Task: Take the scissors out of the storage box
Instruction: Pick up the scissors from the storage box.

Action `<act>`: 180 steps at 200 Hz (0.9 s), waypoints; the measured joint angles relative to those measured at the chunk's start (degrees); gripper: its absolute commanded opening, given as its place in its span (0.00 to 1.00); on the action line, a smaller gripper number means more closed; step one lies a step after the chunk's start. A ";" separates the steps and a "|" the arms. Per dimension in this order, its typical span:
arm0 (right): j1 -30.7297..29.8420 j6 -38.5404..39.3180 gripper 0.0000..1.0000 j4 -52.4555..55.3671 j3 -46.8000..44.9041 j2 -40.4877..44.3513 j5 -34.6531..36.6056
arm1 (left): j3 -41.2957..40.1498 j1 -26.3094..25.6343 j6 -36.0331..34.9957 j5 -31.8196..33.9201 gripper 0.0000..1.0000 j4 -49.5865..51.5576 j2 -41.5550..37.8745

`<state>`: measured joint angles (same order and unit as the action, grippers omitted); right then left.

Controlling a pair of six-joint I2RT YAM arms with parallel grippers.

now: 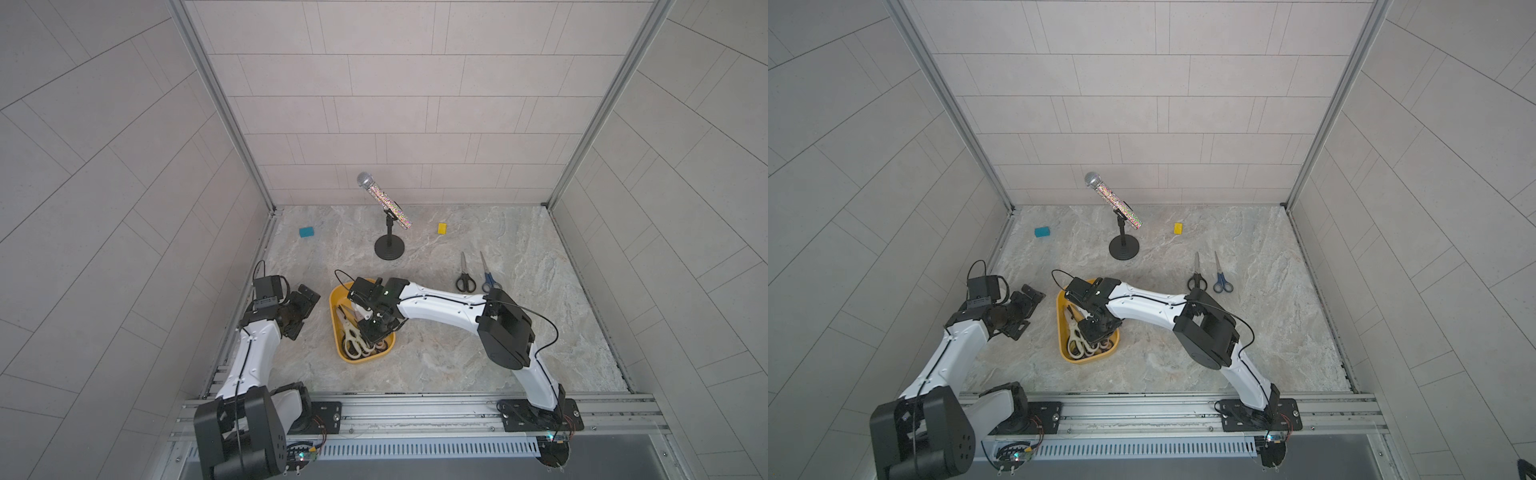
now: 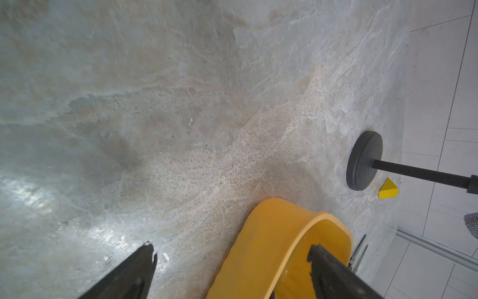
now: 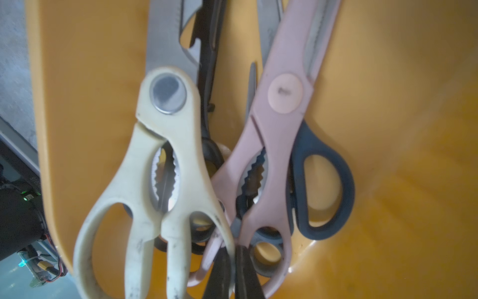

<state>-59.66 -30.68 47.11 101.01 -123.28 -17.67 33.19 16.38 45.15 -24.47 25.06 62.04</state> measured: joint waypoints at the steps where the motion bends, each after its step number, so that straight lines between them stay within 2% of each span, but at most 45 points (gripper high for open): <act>1: 0.02 0.00 0.00 0.00 0.00 0.04 0.02 | 0.00 0.00 0.00 -0.02 1.00 0.00 0.00; 44: 0.92 0.72 0.00 1.33 -0.11 2.43 0.85 | 0.72 0.02 0.15 -1.07 1.00 0.02 0.39; 118: 3.82 1.95 0.00 1.55 -3.04 11.87 2.99 | 2.71 0.13 1.36 -1.33 1.00 -0.17 1.68; 143: 7.48 2.12 0.00 1.70 -6.56 15.78 3.74 | 3.13 0.13 1.09 -1.25 1.00 0.07 1.73; 180: 17.14 2.62 0.00 2.05 -12.09 20.70 6.05 | 3.13 -0.31 -0.35 -0.94 1.00 1.77 1.73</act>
<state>-42.52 -28.05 49.17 88.92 -102.59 -11.62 36.32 16.08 44.80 -25.41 26.83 63.77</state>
